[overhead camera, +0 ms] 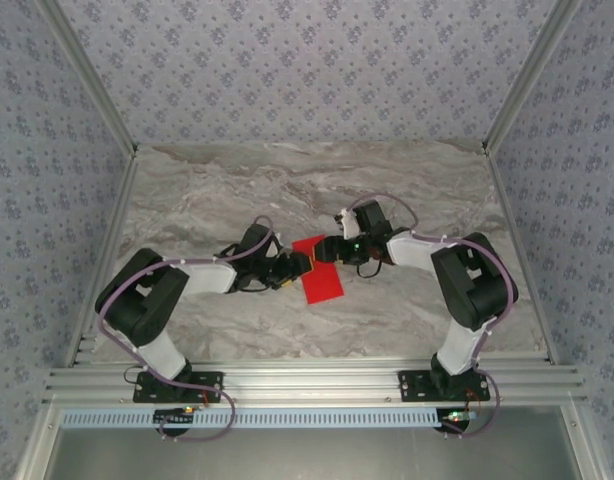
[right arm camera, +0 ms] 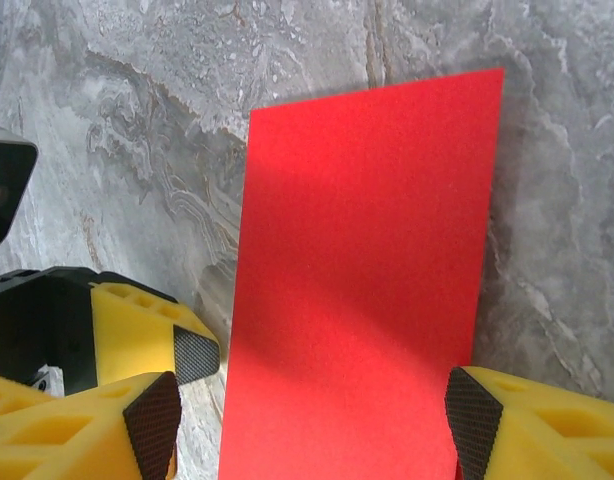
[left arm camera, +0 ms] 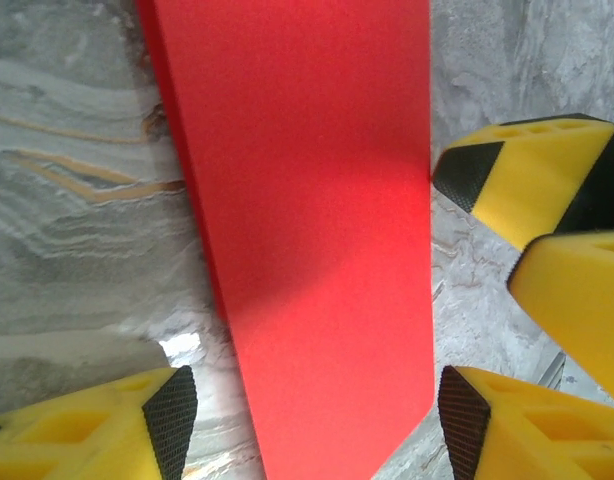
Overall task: Fold a paper plane with a square sheet of paper (fold left side to right side)
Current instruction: Third fold the triangle at the center of the table.
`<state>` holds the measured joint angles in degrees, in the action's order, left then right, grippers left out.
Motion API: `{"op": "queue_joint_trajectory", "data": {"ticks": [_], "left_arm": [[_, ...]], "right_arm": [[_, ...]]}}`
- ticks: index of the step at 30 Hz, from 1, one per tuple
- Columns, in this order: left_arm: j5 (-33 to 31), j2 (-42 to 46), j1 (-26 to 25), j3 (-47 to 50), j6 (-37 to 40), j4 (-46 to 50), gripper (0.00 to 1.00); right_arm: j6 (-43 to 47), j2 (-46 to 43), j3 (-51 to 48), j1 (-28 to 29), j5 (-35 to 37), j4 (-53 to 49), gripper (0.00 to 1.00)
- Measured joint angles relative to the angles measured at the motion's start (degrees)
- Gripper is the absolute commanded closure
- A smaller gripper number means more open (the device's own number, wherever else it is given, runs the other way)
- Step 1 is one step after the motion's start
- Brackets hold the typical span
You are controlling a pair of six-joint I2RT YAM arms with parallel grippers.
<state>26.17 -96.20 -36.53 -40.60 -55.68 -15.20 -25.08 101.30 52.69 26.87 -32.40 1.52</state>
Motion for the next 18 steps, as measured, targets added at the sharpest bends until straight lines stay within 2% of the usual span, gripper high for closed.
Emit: {"op": "queue_joint_trajectory", "data": {"ticks": [8, 13, 18], "left_arm": [[0.0, -1.5, -0.3, -2.4, -1.0, 2.4, 0.34], [0.1, -2.4, -0.4, -3.0, -1.5, 2.4, 0.43], [0.3, -4.1, -1.5, -3.6, -2.5, 0.3, 0.56]], "right_arm": [[0.5, 1.9, 0.2, 0.0, 0.0, -0.2, 0.26], [0.7, 1.9, 0.1, -0.2, 0.0, -0.1, 0.26], [1.2, 1.6, -0.4, -0.5, 0.1, 0.1, 0.26]]}}
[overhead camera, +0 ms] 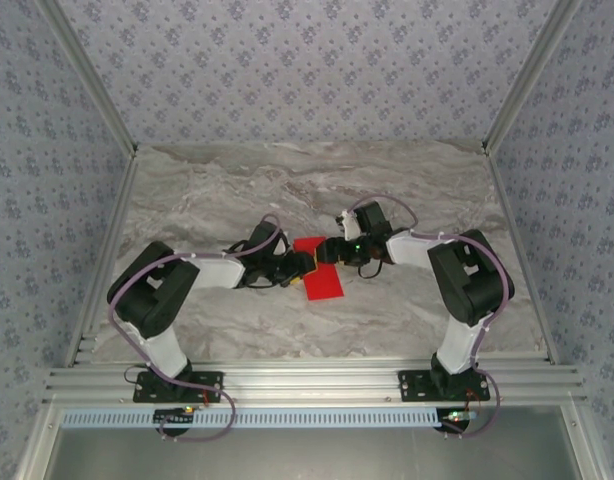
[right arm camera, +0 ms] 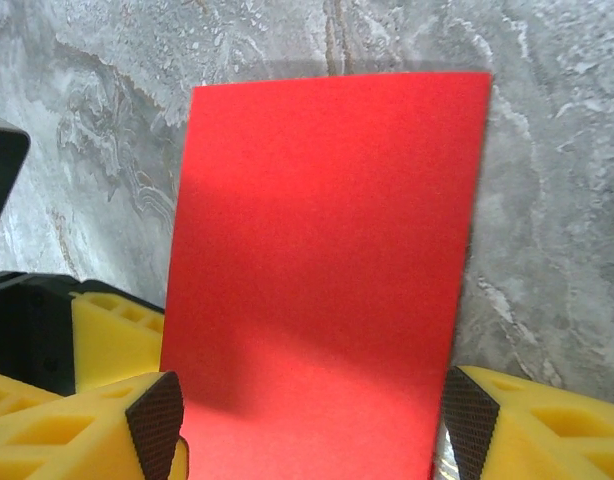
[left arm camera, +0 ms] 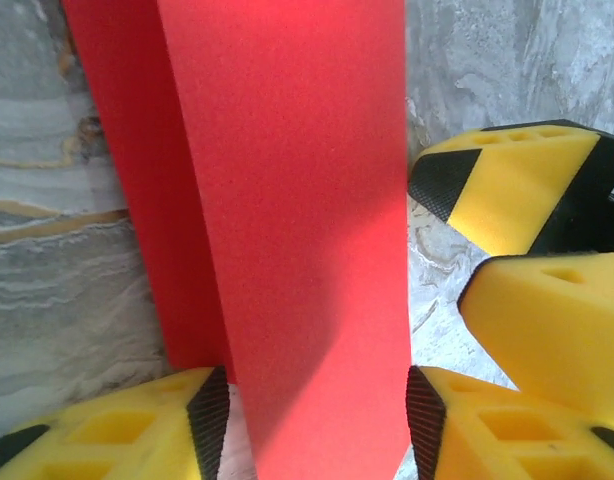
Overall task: Fold a paper plane with a square sheet of paper (fold left side to right side)
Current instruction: Third fold the triangle at the center of the table.
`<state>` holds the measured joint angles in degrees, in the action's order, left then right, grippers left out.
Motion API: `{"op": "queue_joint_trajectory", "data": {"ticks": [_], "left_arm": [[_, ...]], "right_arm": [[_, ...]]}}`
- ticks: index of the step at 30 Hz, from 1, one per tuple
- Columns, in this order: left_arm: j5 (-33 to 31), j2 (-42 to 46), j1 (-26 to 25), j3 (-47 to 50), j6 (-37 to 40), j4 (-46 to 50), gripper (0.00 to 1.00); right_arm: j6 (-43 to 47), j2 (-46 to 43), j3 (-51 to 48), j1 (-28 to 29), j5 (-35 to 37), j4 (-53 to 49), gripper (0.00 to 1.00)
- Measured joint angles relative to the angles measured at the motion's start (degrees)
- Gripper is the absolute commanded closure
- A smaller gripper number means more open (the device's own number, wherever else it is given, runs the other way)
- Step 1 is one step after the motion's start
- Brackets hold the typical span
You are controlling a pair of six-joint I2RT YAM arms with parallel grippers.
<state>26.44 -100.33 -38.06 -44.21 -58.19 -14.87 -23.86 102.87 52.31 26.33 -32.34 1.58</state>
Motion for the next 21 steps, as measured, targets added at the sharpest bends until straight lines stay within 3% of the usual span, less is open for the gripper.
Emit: {"op": "queue_joint_trajectory", "data": {"ticks": [10, 15, 18, 21], "left_arm": [[0.2, -0.2, -1.0, 0.0, -0.4, -0.5, 0.87], [0.2, -0.1, -1.0, 0.0, -0.4, -0.5, 0.91], [0.2, 0.7, -0.9, 0.0, -0.4, -0.3, 0.93], [0.6, 2.0, -0.9, 0.0, -0.4, -0.3, 0.94]], "right_arm": [[1.7, -6.4, -3.3, -0.7, 2.2, -1.4, 0.2], [5.5, -17.5, -9.1, -1.1, 5.4, -0.7, 0.1], [9.5, -26.1, -14.8, 2.2, 9.9, 0.2, 0.04], [14.3, -33.9, -20.3, 10.3, 16.7, 0.3, 0.03]]}}
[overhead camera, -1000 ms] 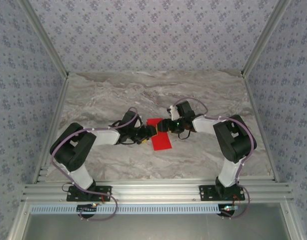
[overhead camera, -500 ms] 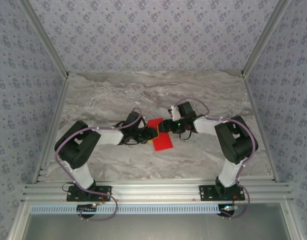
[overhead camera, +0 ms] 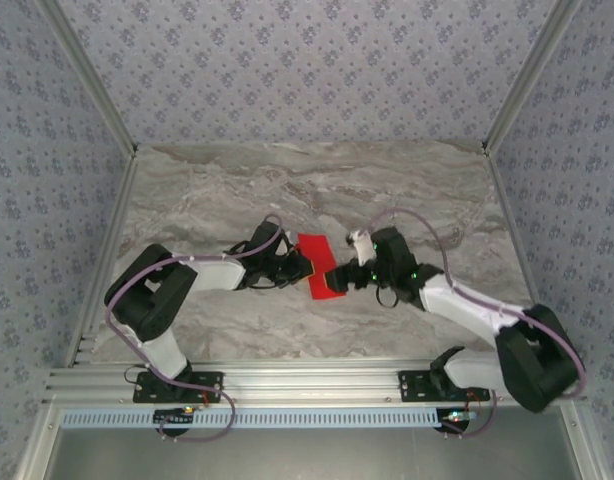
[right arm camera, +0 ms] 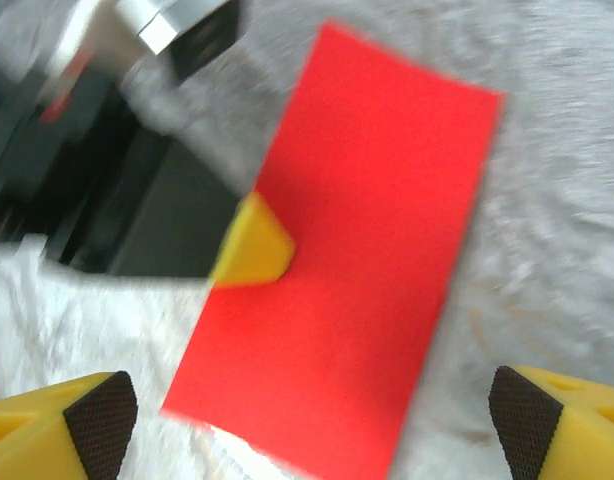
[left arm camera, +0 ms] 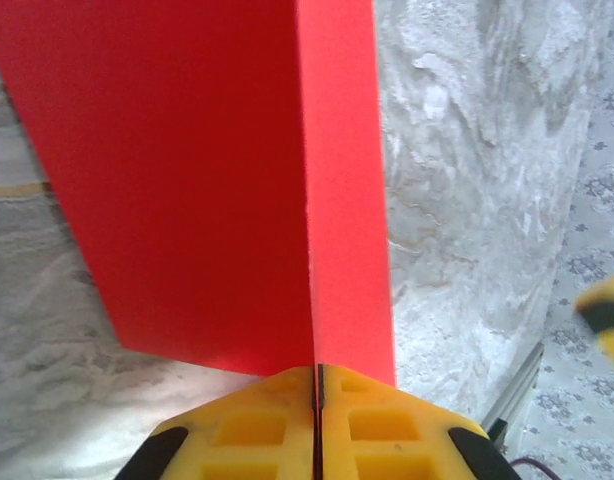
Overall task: Fold a paper plane with a square sheet of paper (fold left side to right side)
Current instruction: Third fold the triangle at the center of the table.
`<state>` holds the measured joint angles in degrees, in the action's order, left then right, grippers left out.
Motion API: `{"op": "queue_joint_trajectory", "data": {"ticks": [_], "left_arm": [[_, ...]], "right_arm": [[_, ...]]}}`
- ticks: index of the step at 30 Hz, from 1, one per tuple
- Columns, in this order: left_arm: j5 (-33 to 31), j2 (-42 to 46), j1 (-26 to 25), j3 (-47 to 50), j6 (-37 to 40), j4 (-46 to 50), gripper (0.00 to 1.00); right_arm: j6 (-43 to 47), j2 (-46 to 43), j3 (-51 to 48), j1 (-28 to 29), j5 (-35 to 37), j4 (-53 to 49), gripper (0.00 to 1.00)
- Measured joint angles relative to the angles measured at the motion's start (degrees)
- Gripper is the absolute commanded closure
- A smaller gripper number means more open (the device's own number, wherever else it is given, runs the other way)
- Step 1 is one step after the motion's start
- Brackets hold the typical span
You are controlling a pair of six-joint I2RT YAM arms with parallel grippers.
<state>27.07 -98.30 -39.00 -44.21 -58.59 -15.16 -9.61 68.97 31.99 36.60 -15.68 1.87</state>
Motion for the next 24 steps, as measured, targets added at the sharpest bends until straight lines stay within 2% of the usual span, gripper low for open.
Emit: {"op": "queue_joint_trajectory", "data": {"ticks": [3, 6, 10, 18, 21, 24], "left_arm": [[0.8, 0.8, 0.0, 0.0, 0.0, 0.0, 0.94], [1.2, 0.9, 0.3, 0.0, 0.0, 0.1, 0.94], [1.7, 1.0, 0.6, 0.0, 0.0, 0.3, 0.94], [2.1, 1.2, 0.8, 0.0, 0.0, 0.4, 0.94], [2.1, 1.2, 0.8, 0.0, 0.0, 0.4, 0.94], [2.2, 1.2, 0.8, 0.0, 0.0, 0.4, 0.94]], "right_arm": [[4.3, -4.7, -3.9, 9.9, 7.3, 0.1, 0.02], [7.2, -5.4, -5.9, 17.7, 14.7, 0.0, 0.02], [9.7, -2.7, -5.9, 23.3, 23.3, 0.2, 0.02], [13.3, 8.8, -2.0, 25.1, 30.5, 2.3, 0.06], [14.2, 11.6, -0.1, 25.3, 31.9, 3.9, 0.11], [15.1, 13.7, 1.6, 25.3, 33.1, 5.5, 0.24]]}}
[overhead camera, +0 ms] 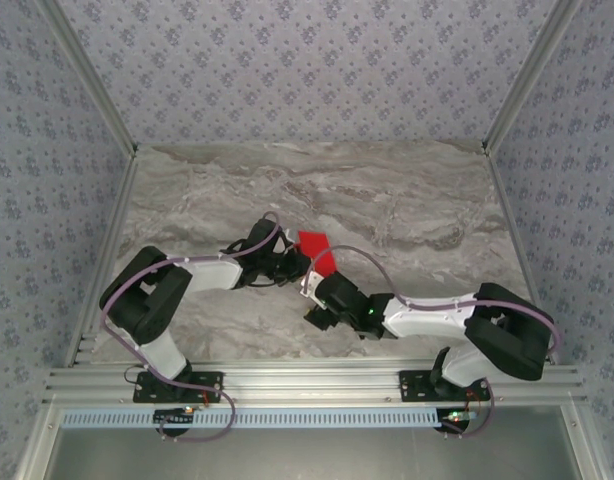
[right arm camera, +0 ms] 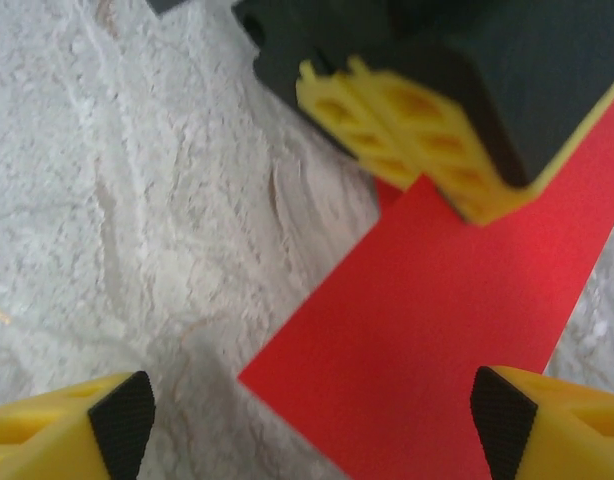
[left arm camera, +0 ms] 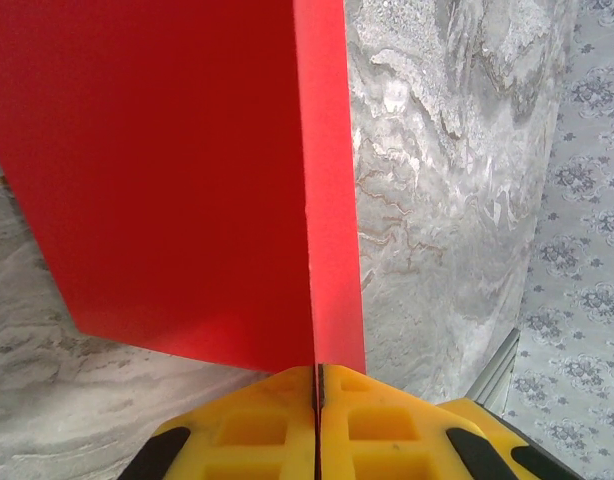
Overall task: Fold a paper plane with a square sheet of paper (fold left side to right side)
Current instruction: Third fold the triangle at the center of the table.
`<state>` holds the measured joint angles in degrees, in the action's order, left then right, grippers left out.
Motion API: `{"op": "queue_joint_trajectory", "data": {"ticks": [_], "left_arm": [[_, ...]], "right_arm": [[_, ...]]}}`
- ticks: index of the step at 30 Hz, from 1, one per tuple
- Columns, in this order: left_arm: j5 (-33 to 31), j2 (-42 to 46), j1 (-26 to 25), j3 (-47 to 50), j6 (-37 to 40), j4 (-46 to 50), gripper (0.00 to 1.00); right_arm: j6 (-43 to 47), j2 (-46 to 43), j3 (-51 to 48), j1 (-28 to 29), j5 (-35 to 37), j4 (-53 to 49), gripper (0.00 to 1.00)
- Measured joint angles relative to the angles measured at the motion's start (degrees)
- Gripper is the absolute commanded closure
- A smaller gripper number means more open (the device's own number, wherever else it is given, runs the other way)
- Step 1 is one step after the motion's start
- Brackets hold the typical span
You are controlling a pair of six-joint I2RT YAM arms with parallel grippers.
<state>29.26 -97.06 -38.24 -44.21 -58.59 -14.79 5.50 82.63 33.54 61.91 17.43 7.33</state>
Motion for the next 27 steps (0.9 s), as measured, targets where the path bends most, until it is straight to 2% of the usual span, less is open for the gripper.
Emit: {"op": "queue_joint_trajectory", "data": {"ticks": [2, 5, 10, 11, 12, 15, 18, 24, 27], "left_arm": [[0.1, 0.0, 0.0, 0.0, 0.0, 0.0, 0.93], [0.2, 0.0, 0.3, 0.0, 0.0, 0.0, 0.9], [0.3, 0.1, 1.2, 0.0, 0.3, 0.7, 0.74], [0.3, 0.4, 1.6, 0.0, 0.6, 1.3, 0.72], [0.3, 0.7, 1.9, 0.0, 0.9, 1.8, 0.7], [0.3, 2.4, 3.6, 0.0, 2.3, 4.1, 0.54], [0.3, 4.8, 5.3, 0.0, 4.5, 7.1, 0.51], [0.0, 6.6, 6.6, -4.7, 9.9, 15.2, 0.7], [0.9, 5.0, 6.6, -9.6, 12.3, 17.3, 0.76]], "right_arm": [[0.3, 0.9, 0.6, 0.0, 0.5, 0.7, 0.38], [0.7, 1.3, 0.8, 0.0, 0.9, 1.2, 0.64], [0.7, 1.1, 0.9, -0.5, -0.8, 0.6, 0.97], [0.7, 0.8, 0.9, -0.9, -1.9, 0.2, 1.0], [0.5, 0.4, 0.9, -1.4, -3.1, -0.3, 1.0], [0.5, -0.9, 0.9, -3.9, -7.9, -1.8, 1.0], [0.1, -1.4, 0.9, -6.6, -13.0, -3.0, 1.0], [-2.0, -1.4, 1.3, -12.0, -23.4, -4.6, 1.0], [-3.1, -1.3, 2.1, -13.8, -27.5, -5.1, 1.0]]}}
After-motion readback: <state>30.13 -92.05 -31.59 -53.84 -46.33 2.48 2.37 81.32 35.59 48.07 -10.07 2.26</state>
